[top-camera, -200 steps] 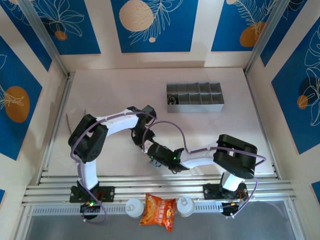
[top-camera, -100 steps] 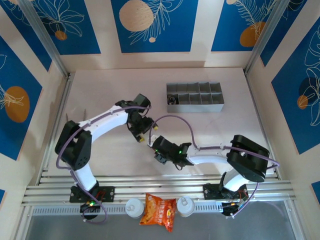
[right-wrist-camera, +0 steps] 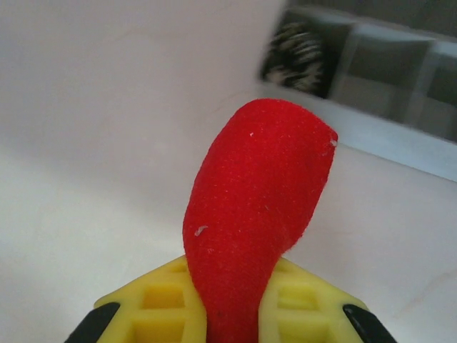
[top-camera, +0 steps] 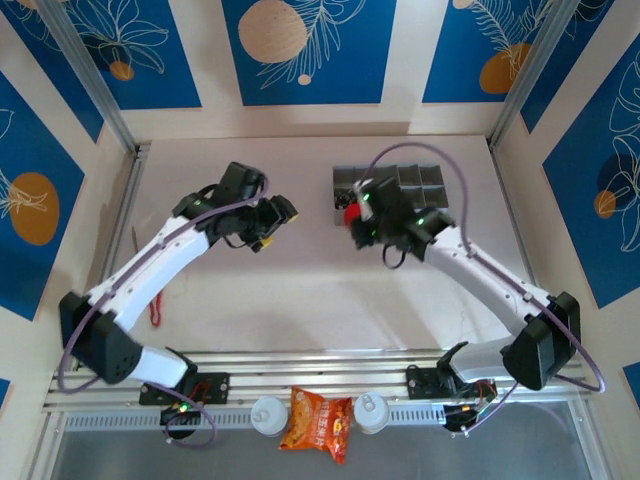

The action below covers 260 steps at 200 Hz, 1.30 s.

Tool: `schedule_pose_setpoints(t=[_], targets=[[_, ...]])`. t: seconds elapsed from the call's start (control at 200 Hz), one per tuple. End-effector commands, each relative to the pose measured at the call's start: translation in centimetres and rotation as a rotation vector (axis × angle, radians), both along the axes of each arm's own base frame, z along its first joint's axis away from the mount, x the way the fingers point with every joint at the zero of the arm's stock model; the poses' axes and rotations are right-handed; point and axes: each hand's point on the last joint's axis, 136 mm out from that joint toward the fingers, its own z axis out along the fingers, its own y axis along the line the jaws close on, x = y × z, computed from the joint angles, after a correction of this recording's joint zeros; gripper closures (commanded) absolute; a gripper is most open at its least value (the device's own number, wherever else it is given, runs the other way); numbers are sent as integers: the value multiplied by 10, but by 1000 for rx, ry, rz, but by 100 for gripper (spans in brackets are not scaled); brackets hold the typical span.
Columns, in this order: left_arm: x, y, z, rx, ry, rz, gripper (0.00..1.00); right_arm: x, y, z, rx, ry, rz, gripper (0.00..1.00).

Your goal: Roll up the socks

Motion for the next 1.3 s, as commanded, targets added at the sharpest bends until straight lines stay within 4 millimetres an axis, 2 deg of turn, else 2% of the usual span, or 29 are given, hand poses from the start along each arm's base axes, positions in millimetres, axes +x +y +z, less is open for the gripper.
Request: schedule_pose_setpoints(t=[0.0,0.12,0.205,0.33,0.47,0.62,0.695,0.81,1.07,1.18,1.296], targets=[[-9,24,39,37,-221,-30,22,-3,-27,-6,65,241,-150,100],[-24,49,78,84,-438,-47,20,26,-36,0,150,386,-267,100],[-36,73,90,169,-541,-35,15,45,-34,-2,152,441,-299,100],[-51,97,90,241,-570,-17,12,72,-26,-13,184,522,-334,100],[-59,98,84,212,-538,-13,13,99,-18,-41,171,593,-377,100],[-65,103,84,187,-537,18,13,123,-21,-65,200,652,-437,100],[-68,105,83,189,-530,23,13,129,-25,-76,201,679,-464,100],[-73,110,84,196,-526,29,13,136,-31,-83,199,679,-482,100],[-75,113,80,192,-509,48,13,137,-42,-96,176,698,-516,100],[-74,111,79,189,-505,47,13,139,-47,-94,180,690,-529,100],[-73,111,78,190,-503,46,13,141,-48,-79,195,651,-526,100]])
